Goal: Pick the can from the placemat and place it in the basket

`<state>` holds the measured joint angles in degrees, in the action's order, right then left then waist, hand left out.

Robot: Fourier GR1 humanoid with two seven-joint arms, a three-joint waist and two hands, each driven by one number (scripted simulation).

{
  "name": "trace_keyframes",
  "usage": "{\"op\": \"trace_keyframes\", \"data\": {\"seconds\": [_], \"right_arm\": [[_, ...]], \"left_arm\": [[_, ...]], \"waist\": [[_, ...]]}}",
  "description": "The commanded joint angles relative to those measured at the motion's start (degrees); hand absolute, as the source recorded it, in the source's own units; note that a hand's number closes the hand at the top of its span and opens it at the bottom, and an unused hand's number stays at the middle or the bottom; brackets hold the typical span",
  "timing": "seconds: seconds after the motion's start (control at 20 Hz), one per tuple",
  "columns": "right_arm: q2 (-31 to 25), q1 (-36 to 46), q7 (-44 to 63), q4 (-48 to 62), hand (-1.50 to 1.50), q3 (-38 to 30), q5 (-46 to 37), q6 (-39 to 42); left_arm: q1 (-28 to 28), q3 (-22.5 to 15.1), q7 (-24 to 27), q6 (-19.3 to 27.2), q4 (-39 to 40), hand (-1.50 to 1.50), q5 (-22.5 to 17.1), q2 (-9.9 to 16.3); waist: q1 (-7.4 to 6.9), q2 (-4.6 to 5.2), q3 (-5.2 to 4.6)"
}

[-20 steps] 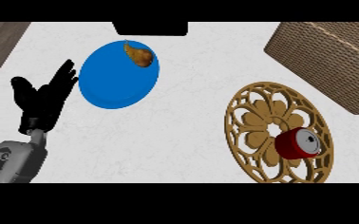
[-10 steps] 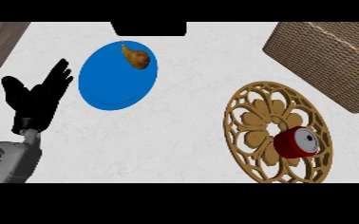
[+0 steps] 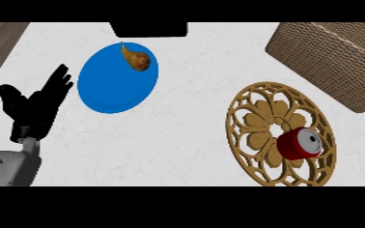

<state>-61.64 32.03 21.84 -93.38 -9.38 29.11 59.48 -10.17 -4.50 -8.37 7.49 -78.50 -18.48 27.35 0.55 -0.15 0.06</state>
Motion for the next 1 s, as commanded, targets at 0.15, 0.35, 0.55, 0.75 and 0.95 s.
{"op": "trace_keyframes", "data": {"seconds": [0.15,0.35,0.55,0.75,0.95], "right_arm": [[13.9,-9.6,-9.9,-4.4,-1.50,-5.3,-18.1,-0.1],[20.3,-15.5,-14.0,-11.1,-1.50,-4.6,-26.4,-3.3],[25.8,-19.2,-16.7,-12.0,-1.50,-2.4,-31.6,-6.5],[30.7,-17.3,-18.4,-7.7,-1.50,1.9,-35.8,-9.4],[30.5,-16.8,-24.1,-2.5,-1.50,7.1,-48.0,-12.1]], "left_arm": [[-0.9,-0.4,-1.6,1.3,-1.3,0.00,2.6,-2.3],[-3.4,1.4,-0.8,-0.1,2.0,0.00,2.9,-3.1],[-0.7,1.5,-2.2,-0.1,-0.2,0.00,4.3,-3.3],[-4.7,3.3,-3.0,-2.7,1.8,0.00,4.9,-1.8],[-1.4,4.2,-2.3,-4.1,-0.2,0.00,4.8,-2.2]], "waist": [[-0.76,0.25,0.07],[-0.33,0.23,0.01],[-0.63,0.16,-0.01],[-0.73,0.24,-0.04],[-1.07,0.25,-0.04]]}}
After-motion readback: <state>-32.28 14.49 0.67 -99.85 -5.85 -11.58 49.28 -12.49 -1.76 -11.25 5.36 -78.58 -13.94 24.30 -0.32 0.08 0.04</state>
